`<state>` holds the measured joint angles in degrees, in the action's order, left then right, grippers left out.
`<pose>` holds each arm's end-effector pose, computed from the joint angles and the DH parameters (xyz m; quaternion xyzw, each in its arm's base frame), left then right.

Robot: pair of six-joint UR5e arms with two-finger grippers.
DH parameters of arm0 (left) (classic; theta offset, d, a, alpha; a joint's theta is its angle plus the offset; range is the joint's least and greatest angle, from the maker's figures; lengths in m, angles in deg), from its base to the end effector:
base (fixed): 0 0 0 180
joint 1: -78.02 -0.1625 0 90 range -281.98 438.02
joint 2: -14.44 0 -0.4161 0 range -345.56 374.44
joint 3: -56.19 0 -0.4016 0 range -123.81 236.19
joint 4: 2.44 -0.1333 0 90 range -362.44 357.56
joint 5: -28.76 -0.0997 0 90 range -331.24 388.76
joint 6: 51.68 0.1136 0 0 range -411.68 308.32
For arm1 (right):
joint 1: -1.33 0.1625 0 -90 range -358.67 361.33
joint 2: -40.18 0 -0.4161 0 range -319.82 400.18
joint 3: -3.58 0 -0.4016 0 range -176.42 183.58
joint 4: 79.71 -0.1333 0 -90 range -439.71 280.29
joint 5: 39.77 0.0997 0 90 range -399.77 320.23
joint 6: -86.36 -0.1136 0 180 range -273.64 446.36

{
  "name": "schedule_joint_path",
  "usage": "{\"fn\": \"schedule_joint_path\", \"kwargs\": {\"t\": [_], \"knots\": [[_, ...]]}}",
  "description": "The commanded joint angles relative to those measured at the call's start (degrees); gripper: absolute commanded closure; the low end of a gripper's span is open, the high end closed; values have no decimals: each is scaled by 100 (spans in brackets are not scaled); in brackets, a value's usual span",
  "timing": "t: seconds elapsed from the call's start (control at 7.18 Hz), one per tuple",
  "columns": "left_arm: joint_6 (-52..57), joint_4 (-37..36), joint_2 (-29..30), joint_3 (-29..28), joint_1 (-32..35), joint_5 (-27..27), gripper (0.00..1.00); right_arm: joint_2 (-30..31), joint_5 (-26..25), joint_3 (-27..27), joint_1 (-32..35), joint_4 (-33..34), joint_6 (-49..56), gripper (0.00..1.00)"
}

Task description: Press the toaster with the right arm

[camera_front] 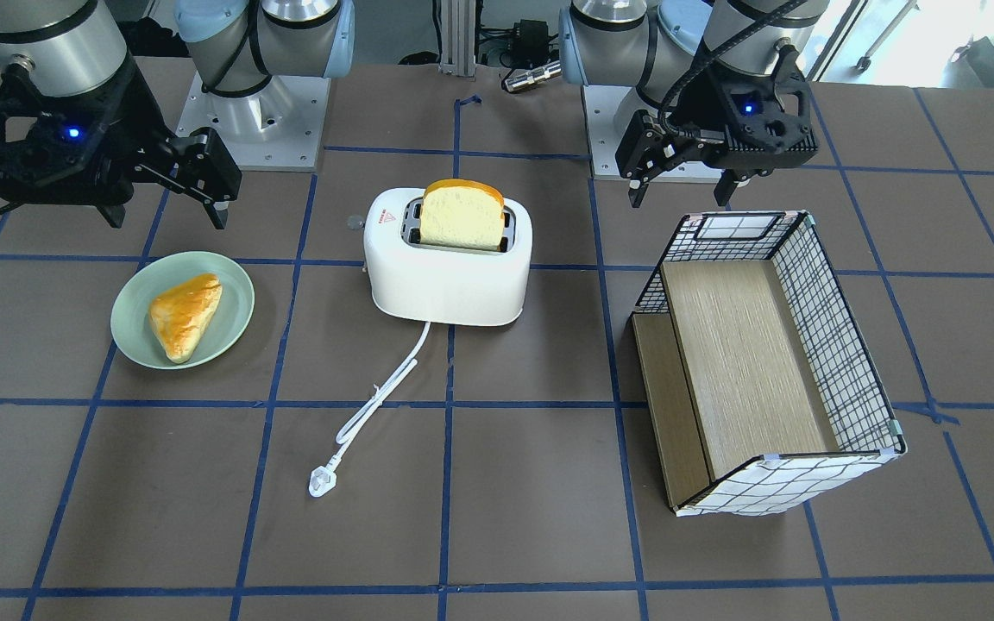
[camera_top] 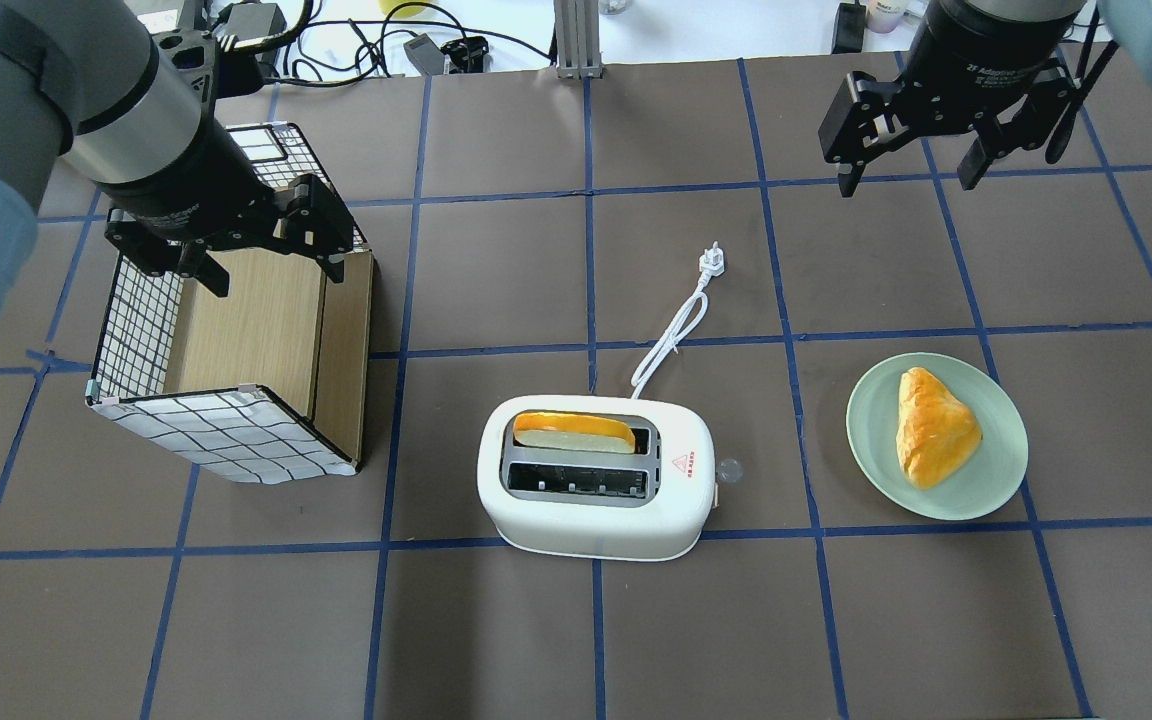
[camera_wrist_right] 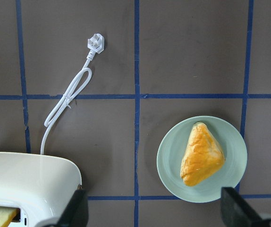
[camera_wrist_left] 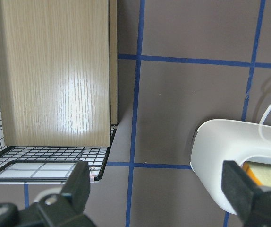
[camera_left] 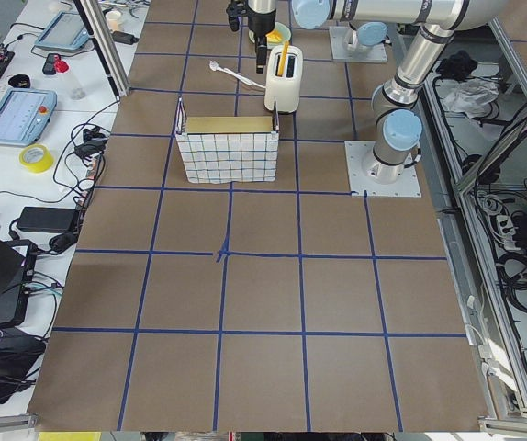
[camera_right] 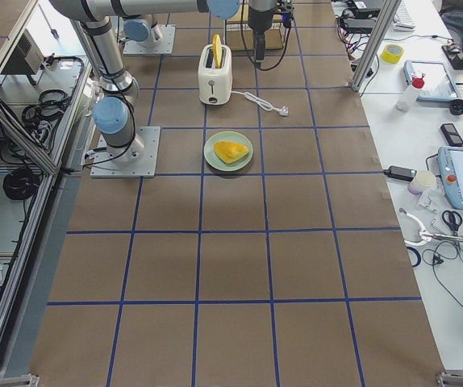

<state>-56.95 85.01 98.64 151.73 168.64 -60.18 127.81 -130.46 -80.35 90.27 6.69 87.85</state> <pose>-0.1404 -0.4632 0.4697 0.0403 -0.9988 0.0240 0.0105 0.1223 -0.5202 0.4907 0.0037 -1.0000 0.0007 0.0060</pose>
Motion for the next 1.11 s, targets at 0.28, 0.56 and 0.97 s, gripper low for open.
{"fn": "schedule_joint_path", "kwargs": {"t": [0.28,0.56,0.97], "knots": [[0,0,0,0,0,0,0,9,7,-9,0,0,9,0],[0,-8,0,0,0,0,0,26,34,-26,9,-70,-18,0],[0,0,0,0,0,0,0,560,42,-585,9,-88,-479,5]]}}
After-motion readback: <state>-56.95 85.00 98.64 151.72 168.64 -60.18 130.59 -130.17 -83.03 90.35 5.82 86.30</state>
